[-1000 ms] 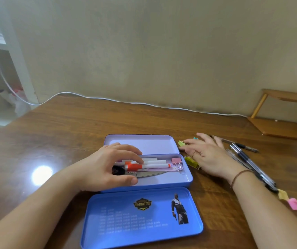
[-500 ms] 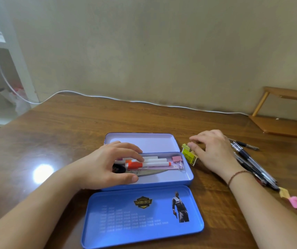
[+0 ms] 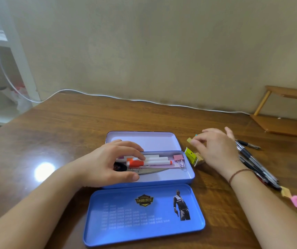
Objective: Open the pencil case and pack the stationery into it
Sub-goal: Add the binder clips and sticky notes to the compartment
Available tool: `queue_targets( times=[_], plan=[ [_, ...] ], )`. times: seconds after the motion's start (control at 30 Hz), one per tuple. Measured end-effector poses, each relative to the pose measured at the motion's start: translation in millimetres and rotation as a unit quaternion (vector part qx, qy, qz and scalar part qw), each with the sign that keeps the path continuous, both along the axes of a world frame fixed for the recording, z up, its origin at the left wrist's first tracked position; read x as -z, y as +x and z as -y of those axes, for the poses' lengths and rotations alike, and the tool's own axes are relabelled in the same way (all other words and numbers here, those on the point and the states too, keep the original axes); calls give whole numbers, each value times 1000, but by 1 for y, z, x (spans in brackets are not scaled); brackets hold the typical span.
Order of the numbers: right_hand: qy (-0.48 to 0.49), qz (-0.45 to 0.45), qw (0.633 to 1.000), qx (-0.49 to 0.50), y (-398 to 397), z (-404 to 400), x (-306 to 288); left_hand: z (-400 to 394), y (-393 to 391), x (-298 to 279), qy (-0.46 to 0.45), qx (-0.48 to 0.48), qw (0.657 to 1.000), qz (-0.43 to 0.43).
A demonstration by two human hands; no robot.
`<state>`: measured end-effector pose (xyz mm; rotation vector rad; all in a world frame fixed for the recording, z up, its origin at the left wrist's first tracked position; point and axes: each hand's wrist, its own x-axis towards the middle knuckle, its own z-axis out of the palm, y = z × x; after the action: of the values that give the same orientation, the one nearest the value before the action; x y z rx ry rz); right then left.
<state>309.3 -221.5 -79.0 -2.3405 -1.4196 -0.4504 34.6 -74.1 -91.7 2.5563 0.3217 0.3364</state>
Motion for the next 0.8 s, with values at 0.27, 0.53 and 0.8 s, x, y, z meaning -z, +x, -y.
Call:
queue_targets(
  times=[0.27,0.53,0.8],
  plan=[
    [-93,-19,957,-275,-43,27,-36,-2,0,1,3,0,1000,-1],
    [-202,-22,946,-251,-37,27,-30,-3,0,2,2,-2,1000,-5],
    [-251,-63,934,-245,-26,26,-25,-3,0,2,4,-1,1000,-3]
  ],
)
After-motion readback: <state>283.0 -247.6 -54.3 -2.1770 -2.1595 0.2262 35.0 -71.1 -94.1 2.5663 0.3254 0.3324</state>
